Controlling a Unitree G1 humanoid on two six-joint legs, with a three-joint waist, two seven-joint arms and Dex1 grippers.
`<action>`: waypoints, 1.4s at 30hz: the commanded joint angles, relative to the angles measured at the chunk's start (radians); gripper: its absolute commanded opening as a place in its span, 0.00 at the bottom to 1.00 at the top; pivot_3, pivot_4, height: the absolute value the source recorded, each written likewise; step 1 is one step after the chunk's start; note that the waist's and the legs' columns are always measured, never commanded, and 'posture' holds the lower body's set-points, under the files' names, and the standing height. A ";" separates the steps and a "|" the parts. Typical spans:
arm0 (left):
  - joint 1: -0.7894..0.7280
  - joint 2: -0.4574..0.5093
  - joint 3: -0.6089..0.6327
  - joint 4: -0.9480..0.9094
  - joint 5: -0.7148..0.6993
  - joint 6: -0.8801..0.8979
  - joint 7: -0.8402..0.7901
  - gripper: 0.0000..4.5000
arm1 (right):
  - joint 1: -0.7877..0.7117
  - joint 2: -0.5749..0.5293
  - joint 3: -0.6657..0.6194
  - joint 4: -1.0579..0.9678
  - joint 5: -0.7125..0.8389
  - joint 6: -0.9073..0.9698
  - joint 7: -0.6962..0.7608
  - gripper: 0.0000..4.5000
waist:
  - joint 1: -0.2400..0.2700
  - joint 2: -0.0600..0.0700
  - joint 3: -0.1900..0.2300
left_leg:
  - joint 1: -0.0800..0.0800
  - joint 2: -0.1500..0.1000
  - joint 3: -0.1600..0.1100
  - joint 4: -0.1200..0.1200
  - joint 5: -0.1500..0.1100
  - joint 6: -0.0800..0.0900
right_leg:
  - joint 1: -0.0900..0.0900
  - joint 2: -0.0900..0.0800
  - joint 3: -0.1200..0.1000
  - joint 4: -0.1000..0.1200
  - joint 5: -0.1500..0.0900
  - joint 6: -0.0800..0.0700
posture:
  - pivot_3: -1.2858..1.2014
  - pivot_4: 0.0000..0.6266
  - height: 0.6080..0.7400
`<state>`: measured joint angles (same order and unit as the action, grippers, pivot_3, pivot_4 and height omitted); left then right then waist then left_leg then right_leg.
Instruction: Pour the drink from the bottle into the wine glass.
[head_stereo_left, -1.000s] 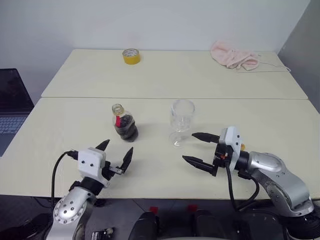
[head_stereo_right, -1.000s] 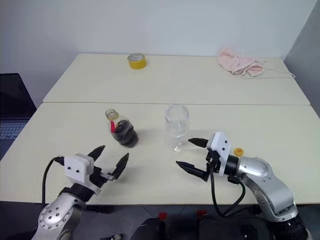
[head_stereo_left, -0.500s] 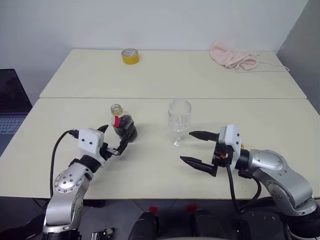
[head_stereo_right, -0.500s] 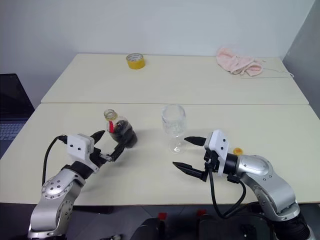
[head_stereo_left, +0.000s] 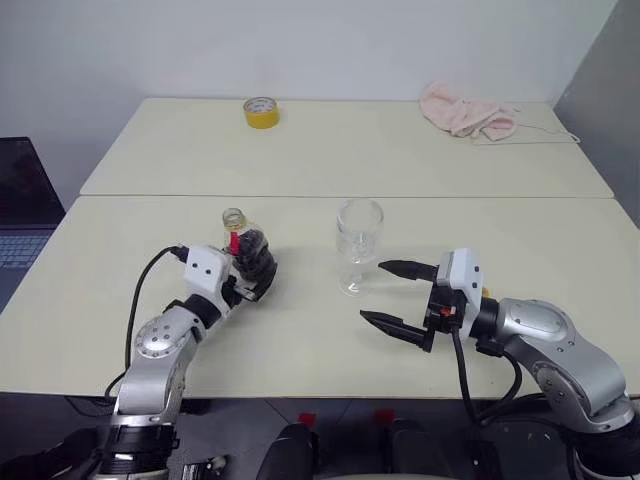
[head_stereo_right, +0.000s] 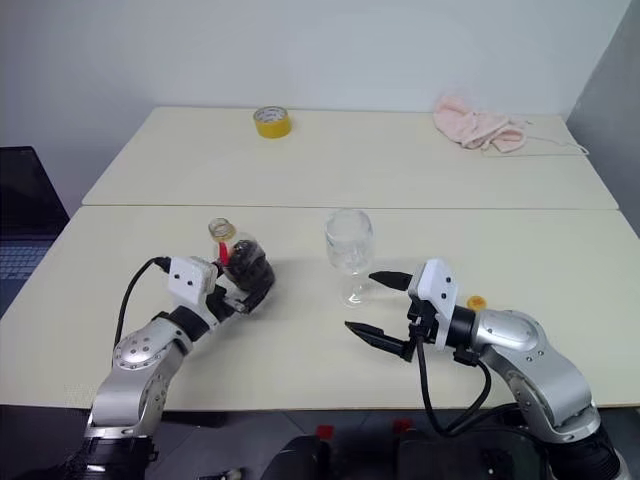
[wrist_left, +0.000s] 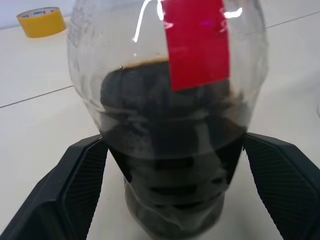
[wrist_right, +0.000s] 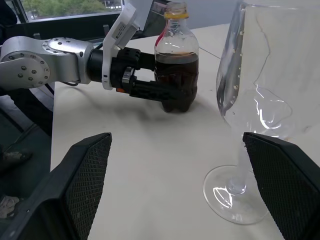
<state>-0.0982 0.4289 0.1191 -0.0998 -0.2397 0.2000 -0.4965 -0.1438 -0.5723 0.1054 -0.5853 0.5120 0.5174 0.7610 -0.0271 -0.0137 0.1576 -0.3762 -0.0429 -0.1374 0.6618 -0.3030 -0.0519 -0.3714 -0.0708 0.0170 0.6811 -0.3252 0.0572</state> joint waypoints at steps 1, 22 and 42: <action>-0.026 -0.001 -0.005 0.019 0.014 -0.041 -0.006 1.00 | -0.007 0.001 -0.001 -0.036 0.003 -0.010 -0.004 1.00 | 0.000 0.000 0.000 | 0.000 0.000 0.000 0.000 0.000 0.000 | 0.000 0.000 0.000 0.000 0.000 0.000 | 0.52 0.24 1.00; -0.104 -0.036 -0.023 0.076 0.027 -0.040 0.018 0.20 | 0.021 -0.006 -0.017 -0.083 -0.006 -0.037 0.006 1.00 | 0.001 0.000 0.000 | 0.000 0.000 0.000 0.001 0.000 0.000 | 0.000 0.000 0.000 0.000 0.000 0.000 | 0.52 0.24 1.00; -0.072 0.076 0.045 -0.096 -0.015 0.104 0.004 0.20 | -0.040 -0.033 -0.085 -0.129 0.113 0.045 -0.020 1.00 | -0.001 0.000 0.000 | -0.001 0.000 -0.001 0.000 0.000 0.000 | -0.001 0.000 0.000 0.000 0.000 0.000 | 0.52 0.24 1.00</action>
<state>-0.1402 0.4860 0.1396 -0.1382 -0.2382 0.3065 -0.4831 -0.1676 -0.5993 0.0550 -0.6661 0.5873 0.5579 0.7525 -0.0281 -0.0141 0.1577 -0.3776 -0.0430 -0.1382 0.6623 -0.3029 -0.0520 -0.3723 -0.0709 0.0166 0.6813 -0.3252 0.0572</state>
